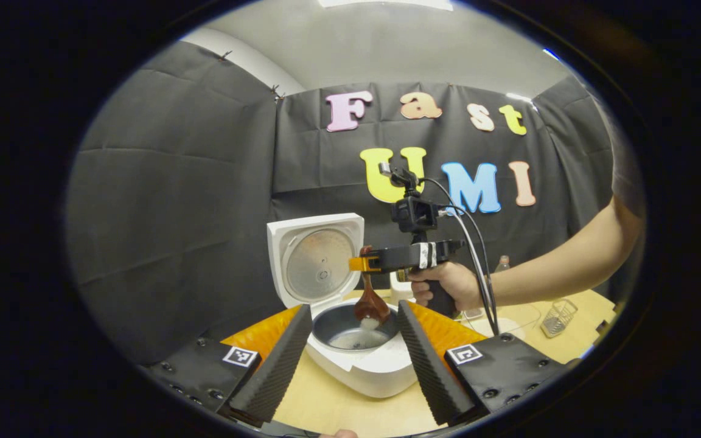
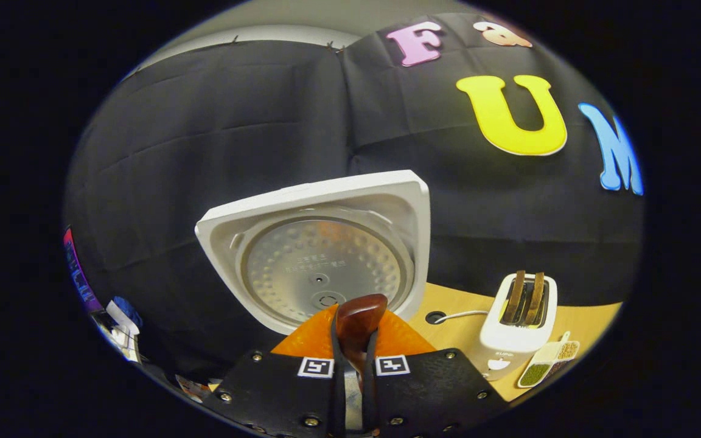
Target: Close the left gripper, press the button to open the rice cooker; take a wooden spoon from the chopstick holder with the right hand, scoop a spoonful of rice and pour it into the rice cooker, then put the wooden spoon back into the chopstick holder.
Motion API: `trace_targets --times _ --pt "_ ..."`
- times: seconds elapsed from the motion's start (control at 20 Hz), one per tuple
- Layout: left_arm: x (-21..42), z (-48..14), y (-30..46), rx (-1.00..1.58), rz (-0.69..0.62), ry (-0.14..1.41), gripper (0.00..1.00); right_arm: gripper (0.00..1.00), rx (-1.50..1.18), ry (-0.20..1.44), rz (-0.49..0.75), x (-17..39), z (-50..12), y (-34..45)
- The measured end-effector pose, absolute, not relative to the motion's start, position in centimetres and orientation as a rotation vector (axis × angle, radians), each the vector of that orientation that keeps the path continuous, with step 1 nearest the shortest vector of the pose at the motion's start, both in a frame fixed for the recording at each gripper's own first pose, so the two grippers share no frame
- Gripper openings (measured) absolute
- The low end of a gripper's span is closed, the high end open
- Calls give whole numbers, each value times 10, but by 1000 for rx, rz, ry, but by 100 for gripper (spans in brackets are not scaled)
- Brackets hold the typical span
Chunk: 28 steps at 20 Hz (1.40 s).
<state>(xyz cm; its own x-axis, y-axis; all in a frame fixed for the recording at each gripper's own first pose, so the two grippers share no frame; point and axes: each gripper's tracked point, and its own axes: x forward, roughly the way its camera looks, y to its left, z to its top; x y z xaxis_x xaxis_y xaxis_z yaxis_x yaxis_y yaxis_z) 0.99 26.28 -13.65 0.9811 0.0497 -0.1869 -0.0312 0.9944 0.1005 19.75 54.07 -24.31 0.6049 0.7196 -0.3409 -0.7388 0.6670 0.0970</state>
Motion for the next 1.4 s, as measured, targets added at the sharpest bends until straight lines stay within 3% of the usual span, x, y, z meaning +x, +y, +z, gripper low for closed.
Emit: trace_targets --times 0.25,0.6,1.05,1.4 --pt "8 -137 263 101 42 181 97 11 -228 255 947 174 -223 555" --pt "5 -135 258 118 13 174 95 11 -196 222 988 164 -193 556" --pt "1 -115 229 84 -29 117 97 11 472 351 783 195 -105 453" --pt "11 -95 185 110 -38 101 95 11 537 312 662 175 -74 299"
